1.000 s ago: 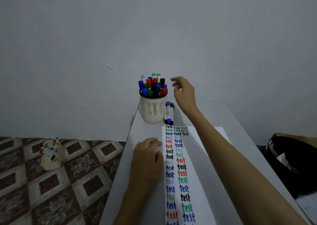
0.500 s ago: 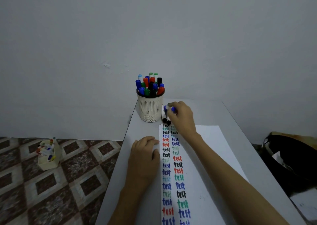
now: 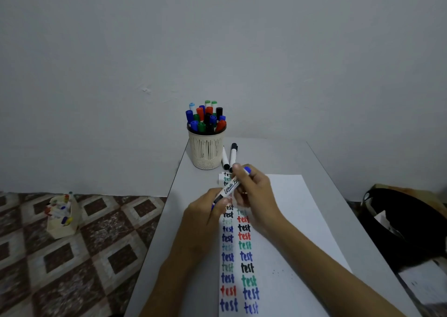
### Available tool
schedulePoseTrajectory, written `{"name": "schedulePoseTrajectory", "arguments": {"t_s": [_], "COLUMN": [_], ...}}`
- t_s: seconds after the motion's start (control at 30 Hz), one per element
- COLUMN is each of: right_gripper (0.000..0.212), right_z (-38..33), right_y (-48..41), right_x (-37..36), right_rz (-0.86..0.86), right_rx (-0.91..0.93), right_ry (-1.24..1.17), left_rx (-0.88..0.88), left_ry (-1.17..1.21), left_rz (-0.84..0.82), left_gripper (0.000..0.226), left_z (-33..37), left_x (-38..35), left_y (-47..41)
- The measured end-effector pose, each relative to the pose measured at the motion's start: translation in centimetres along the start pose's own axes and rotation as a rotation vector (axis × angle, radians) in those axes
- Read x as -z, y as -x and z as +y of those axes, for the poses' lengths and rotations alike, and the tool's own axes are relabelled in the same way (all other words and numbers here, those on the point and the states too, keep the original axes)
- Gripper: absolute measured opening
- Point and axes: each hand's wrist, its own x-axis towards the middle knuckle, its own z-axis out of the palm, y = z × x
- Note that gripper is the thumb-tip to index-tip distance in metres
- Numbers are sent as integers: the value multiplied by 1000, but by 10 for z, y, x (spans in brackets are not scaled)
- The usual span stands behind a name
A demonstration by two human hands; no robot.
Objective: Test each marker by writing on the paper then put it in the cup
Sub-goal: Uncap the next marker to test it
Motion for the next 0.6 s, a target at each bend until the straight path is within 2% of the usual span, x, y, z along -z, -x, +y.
{"name": "schedulePoseTrajectory", "arguments": {"t_s": [0.13, 0.33, 0.5, 0.6], "right_gripper": [27, 24, 20, 19], "right_z": [4, 3, -2, -7], "right_y": [5, 5, 2, 1], "right_x": [-5, -3, 0, 4], "right_rz": [-162, -225, -266, -221], "right_rx": [-64, -56, -25, -7], "right_ry": [123, 38, -30, -2], "left_rx": [-43, -68, -123, -83], "left_ry": [-65, -16, 47, 56], "left_rz": [15, 10, 16, 5], "left_gripper": [45, 31, 30, 31], "left_z": [-3, 2, 4, 2], "left_x": [0, 2, 6, 5], "left_y": [1, -3, -2, -1]}}
